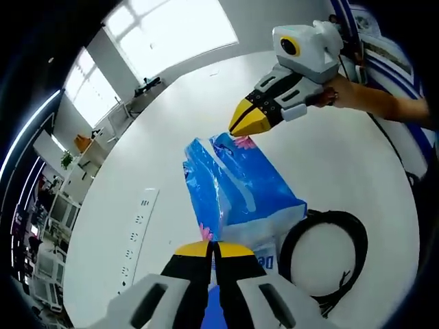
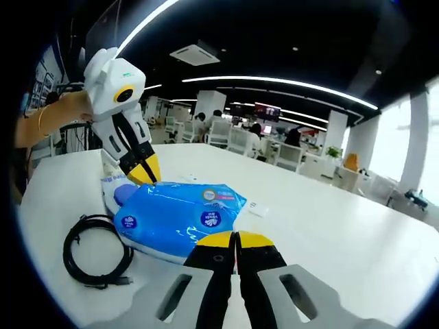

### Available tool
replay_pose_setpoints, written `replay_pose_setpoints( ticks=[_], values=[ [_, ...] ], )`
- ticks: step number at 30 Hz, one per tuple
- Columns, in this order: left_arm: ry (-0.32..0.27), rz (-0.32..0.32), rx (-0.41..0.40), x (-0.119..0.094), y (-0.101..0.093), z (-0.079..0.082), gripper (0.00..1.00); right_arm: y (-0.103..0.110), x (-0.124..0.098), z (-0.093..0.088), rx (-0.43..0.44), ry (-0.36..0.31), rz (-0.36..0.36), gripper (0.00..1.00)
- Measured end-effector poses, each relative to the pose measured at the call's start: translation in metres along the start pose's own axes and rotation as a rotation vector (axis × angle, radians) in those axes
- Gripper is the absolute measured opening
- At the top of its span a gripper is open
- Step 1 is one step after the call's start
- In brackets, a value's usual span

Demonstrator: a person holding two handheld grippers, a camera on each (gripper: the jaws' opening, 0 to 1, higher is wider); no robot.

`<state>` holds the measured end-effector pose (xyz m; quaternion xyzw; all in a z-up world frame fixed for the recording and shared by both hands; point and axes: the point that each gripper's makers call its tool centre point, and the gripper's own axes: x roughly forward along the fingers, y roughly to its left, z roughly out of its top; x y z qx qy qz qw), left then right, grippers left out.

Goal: Arrange the tabletop items into an orderly group along one side of the table until the central work area is clear of visible clutter.

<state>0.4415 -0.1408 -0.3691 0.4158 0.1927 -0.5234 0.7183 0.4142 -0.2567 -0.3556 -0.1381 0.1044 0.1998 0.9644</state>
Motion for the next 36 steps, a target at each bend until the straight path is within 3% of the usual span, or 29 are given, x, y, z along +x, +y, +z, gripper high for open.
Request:
replay_pose_setpoints(
  ticks=[12, 21, 36],
  values=[
    [0.006, -0.013, 0.002, 0.008, -0.003, 0.002, 0.01, 0.003, -0.011, -0.005, 0.005, -0.005, -0.007, 0.00],
    [-0.013, -0.017, -0.005, 0.019, 0.002, 0.013, 0.01, 0.000, -0.015, -0.015, 0.017, 0.010, -0.012, 0.00],
    [-0.006, -0.027, -0.021, 0.033, 0.003, 0.007, 0.01, 0.007, -0.014, -0.032, 0.030, 0.041, -0.001, 0.00]
  ],
)
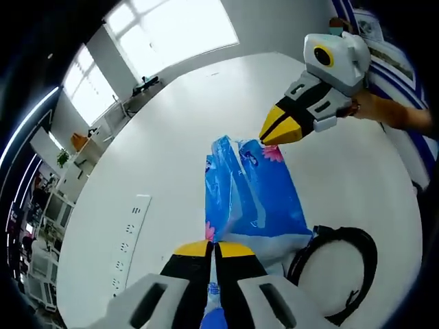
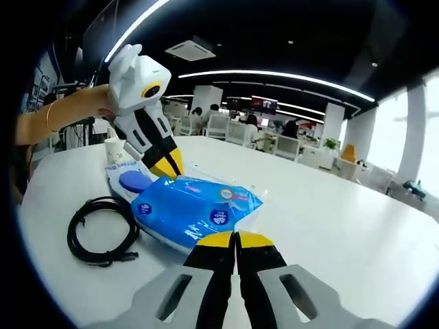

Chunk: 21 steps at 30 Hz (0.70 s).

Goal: Arrange the tabletop items into an orderly group along one side of the table until the central work area is clear of visible clutter.

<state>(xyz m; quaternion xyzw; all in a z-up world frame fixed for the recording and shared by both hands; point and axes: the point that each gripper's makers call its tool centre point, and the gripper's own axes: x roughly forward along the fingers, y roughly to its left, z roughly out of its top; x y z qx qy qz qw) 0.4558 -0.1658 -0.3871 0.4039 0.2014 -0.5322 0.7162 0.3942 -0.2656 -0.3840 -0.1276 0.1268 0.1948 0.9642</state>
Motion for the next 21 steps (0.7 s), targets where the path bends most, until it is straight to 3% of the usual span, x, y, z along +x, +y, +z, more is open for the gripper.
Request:
replay_pose_setpoints(
  ticks=[12, 21],
  values=[
    [-0.011, 0.008, -0.036, 0.005, 0.007, 0.001, 0.01, -0.001, 0.000, -0.003, 0.017, -0.003, 0.005, 0.00],
    [0.018, 0.027, -0.041, 0.013, 0.012, -0.005, 0.02, 0.002, 0.006, -0.009, 0.018, 0.011, 0.013, 0.00]
  ],
)
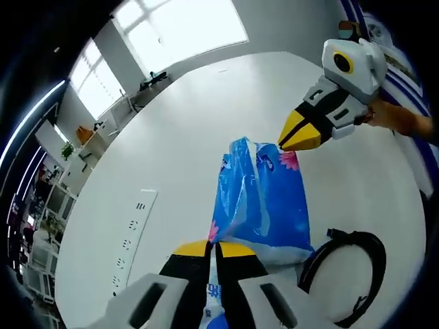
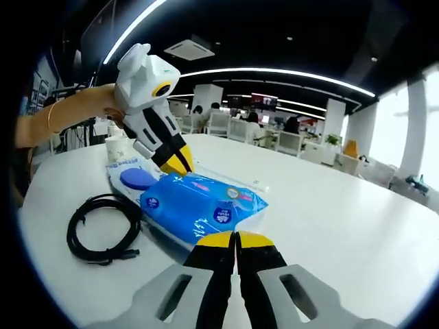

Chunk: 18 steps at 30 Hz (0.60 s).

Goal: Arrange the tabletop items into an orderly group along one side of the table until the central work area is clear of visible clutter.

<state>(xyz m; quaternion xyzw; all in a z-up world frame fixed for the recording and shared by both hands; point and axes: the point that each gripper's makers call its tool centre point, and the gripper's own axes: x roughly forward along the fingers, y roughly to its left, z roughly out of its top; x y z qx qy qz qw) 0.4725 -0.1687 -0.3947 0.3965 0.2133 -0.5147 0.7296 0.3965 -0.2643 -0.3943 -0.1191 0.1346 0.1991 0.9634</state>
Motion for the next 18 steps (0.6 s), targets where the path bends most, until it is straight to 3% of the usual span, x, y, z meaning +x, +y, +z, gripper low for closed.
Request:
replay_pose_setpoints(
  ticks=[18],
  values=[
    [-0.014, -0.005, -0.013, 0.0054, -0.0034, 0.0029, 0.04, 0.0015, -0.0007, -0.0054, 0.016, 0.005, -0.004, 0.00]
  ],
)
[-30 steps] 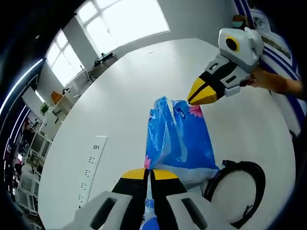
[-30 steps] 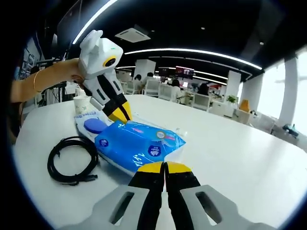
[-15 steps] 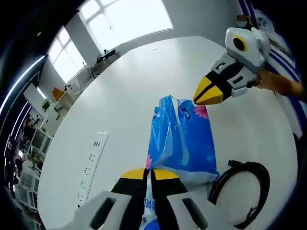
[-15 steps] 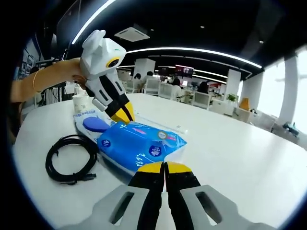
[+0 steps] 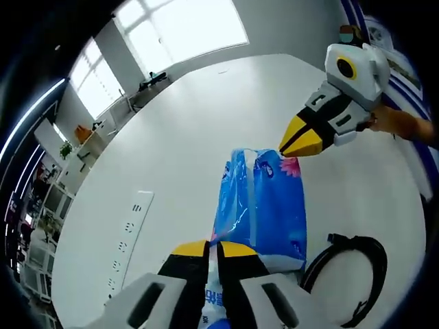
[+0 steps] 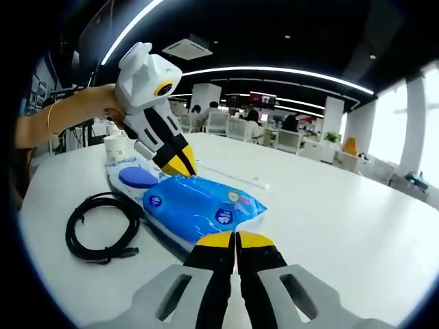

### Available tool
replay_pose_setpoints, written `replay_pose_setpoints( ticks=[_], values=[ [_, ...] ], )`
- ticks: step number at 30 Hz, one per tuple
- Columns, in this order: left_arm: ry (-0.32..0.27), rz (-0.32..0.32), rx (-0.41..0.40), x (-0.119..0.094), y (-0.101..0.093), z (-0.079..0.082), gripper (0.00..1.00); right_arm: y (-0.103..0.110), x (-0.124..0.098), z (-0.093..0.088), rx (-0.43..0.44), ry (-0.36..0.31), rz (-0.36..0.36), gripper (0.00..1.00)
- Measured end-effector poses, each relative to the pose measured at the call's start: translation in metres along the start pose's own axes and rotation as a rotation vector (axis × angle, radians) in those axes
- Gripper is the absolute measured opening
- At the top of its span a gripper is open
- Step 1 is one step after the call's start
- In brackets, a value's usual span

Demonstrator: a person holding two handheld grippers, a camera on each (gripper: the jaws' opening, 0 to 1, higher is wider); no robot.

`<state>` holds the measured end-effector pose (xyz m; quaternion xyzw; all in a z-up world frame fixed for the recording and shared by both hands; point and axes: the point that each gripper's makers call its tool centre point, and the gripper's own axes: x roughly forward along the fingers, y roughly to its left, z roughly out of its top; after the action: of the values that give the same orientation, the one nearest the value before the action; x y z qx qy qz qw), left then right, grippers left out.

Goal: Arrange the tabletop items into an orderly group along one side of the table until the central work area is clear of visible clutter.

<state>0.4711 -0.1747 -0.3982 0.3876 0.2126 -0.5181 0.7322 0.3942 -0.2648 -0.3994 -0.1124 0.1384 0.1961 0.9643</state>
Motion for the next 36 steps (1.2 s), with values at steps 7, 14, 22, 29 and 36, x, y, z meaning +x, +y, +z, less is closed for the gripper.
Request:
replay_pose_setpoints(
  ticks=[7, 14, 22, 29, 36],
  values=[
    [0.010, 0.017, 0.018, -0.002, -0.001, 0.001, 0.10, -0.002, -0.003, -0.001, -0.018, 0.013, -0.014, 0.00],
    [0.020, 0.028, 0.016, -0.004, 0.000, -0.002, 0.19, -0.003, -0.004, -0.004, -0.039, 0.024, -0.028, 0.10],
    [0.023, 0.038, 0.027, -0.013, -0.004, -0.011, 0.20, -0.002, -0.009, 0.001, -0.036, 0.016, -0.028, 0.17],
    [-0.084, -0.023, -0.092, -0.026, -0.016, 0.004, 0.26, -0.005, -0.014, 0.004, -0.020, 0.012, -0.035, 0.19],
    [-0.063, 0.042, -0.060, -0.033, -0.007, 0.000, 0.27, -0.004, -0.019, 0.008, -0.028, 0.004, -0.046, 0.20]
  ],
)
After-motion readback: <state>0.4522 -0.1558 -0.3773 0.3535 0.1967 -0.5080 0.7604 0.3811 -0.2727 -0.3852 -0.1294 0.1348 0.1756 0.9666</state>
